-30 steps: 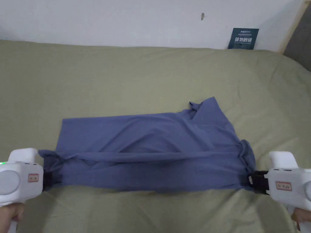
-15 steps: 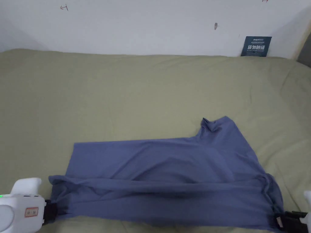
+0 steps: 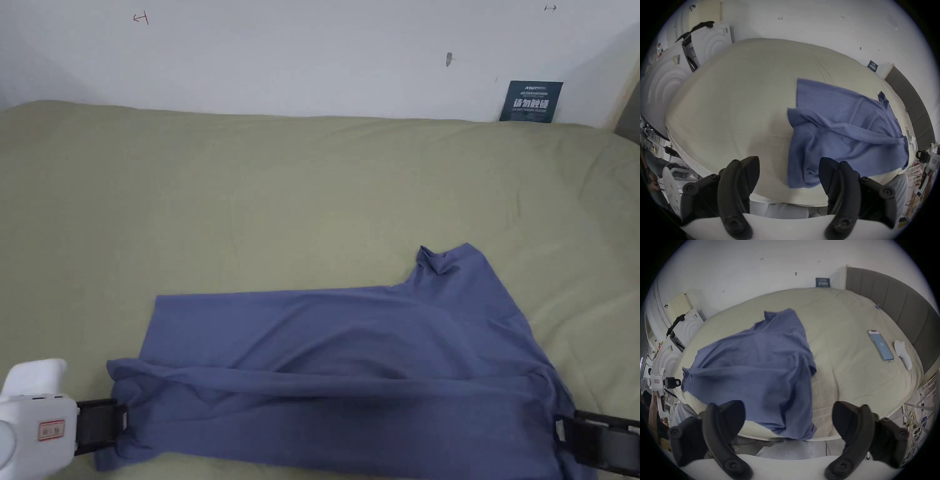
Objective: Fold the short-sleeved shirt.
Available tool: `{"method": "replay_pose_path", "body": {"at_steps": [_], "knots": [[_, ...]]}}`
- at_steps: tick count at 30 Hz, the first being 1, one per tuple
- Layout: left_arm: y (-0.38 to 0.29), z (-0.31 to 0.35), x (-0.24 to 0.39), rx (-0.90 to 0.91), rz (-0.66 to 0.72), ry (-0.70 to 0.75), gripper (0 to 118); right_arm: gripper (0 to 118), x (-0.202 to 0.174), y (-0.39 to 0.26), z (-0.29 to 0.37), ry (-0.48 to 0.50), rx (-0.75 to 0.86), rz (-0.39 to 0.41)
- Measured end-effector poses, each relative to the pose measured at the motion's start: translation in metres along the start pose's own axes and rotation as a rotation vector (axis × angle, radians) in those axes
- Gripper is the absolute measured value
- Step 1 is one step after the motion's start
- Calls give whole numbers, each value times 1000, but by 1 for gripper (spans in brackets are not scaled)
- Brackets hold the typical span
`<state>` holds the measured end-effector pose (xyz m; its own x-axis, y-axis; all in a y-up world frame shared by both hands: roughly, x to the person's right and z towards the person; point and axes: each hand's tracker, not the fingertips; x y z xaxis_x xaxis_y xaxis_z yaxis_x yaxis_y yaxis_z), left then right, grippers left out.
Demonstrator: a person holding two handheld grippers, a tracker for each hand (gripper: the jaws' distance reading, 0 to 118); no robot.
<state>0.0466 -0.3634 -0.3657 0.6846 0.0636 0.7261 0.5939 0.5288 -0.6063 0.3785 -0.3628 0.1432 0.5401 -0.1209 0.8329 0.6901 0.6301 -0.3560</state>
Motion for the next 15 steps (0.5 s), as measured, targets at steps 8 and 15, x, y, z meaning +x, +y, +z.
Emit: {"method": "replay_pose_path", "body": {"at_steps": [8, 15], "knots": [[24, 44, 36, 287, -86, -45, 16, 12, -43, 22, 30, -68, 247, 66], [53, 21, 62, 324, -79, -81, 0, 2, -76, 31, 17, 0, 281, 38]]}}
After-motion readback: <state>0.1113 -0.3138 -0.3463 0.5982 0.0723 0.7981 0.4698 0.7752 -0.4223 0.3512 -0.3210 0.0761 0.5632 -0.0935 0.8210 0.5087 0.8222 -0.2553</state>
